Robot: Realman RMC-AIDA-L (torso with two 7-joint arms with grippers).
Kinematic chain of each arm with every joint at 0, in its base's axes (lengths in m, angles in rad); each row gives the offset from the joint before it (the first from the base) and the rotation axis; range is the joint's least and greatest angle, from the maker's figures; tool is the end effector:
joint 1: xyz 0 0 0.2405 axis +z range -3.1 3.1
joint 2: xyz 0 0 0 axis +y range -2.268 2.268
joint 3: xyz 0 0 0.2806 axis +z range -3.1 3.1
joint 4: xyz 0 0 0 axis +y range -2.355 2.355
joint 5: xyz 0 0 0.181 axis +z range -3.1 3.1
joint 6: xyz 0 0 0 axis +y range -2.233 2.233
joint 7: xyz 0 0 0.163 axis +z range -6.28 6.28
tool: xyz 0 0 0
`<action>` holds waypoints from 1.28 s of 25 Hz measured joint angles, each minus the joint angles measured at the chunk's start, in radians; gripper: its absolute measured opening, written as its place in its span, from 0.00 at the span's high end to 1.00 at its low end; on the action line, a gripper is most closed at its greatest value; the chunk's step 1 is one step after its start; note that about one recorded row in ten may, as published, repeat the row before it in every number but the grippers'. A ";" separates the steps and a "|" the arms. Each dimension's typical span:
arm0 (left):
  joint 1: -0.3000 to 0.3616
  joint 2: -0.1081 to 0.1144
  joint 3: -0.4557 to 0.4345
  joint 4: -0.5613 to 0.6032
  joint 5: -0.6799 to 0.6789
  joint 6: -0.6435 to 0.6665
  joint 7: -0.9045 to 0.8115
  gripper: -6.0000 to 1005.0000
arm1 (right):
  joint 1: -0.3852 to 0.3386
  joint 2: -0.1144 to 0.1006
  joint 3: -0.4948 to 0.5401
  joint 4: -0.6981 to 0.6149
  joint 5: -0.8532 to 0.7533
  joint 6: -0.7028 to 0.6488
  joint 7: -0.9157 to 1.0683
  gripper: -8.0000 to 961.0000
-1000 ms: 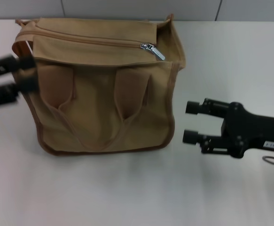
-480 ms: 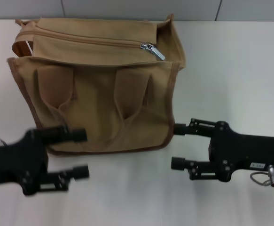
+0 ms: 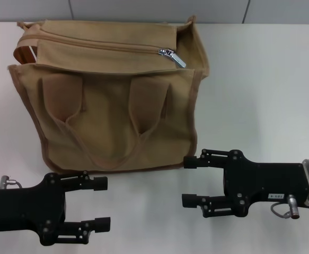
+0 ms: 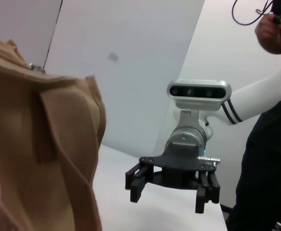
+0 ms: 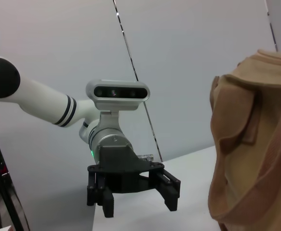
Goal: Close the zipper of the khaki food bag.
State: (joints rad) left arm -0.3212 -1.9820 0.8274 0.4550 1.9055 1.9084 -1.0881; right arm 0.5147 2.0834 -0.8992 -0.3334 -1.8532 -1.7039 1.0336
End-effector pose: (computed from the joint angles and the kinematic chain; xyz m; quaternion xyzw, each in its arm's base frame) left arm -0.2913 0.2086 -0.0177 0.9323 0.1754 0.3163 0.0003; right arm 0.2377 0.2540 -0.0788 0.9381 -0.1364 -0.3182 0.0103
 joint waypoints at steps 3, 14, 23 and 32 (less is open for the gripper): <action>0.001 -0.001 -0.002 -0.001 0.004 -0.001 0.000 0.22 | 0.001 0.000 0.000 0.001 0.000 0.002 0.000 0.18; -0.005 -0.002 -0.003 -0.001 0.004 -0.007 0.012 0.22 | 0.002 0.000 0.000 0.001 -0.001 0.011 -0.001 0.18; -0.005 -0.005 -0.002 -0.001 0.004 -0.011 0.013 0.22 | 0.008 0.000 -0.023 0.001 -0.001 0.019 -0.001 0.18; -0.009 -0.004 -0.002 -0.001 0.004 -0.011 0.013 0.22 | 0.008 0.000 -0.024 0.001 -0.001 0.020 -0.001 0.18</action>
State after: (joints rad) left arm -0.3303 -1.9865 0.8253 0.4540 1.9098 1.8974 -1.0753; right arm 0.5231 2.0831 -0.9235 -0.3328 -1.8547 -1.6842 1.0324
